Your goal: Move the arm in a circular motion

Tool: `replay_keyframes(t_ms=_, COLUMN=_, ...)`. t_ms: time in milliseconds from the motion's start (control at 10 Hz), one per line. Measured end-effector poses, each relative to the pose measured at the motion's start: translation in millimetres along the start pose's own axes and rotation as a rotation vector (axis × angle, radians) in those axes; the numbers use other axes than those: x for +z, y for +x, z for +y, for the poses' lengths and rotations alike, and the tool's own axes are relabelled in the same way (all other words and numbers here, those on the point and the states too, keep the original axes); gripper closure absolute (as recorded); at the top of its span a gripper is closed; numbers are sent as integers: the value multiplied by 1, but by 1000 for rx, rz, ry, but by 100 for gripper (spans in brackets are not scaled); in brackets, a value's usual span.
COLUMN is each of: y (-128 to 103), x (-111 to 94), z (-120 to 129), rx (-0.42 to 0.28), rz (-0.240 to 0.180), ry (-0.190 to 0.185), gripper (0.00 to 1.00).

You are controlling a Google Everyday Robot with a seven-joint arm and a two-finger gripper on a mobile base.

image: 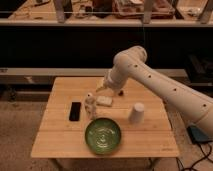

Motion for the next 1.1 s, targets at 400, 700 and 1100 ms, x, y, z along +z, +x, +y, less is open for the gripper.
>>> replay_keyframes(t_ms=400, y=85, x=-3, z=81, rx=100, rz=131, ry=-99, gripper=40)
replay_keyframes(t_ms=700, y=73, x=-56, z=200, rx=309, rz=193, ry=-258, gripper=40)
replay_keyframes(t_ms=1100, y=-17, x=-94, z=237, rx=436, rz=136, ry=-373, gripper=40)
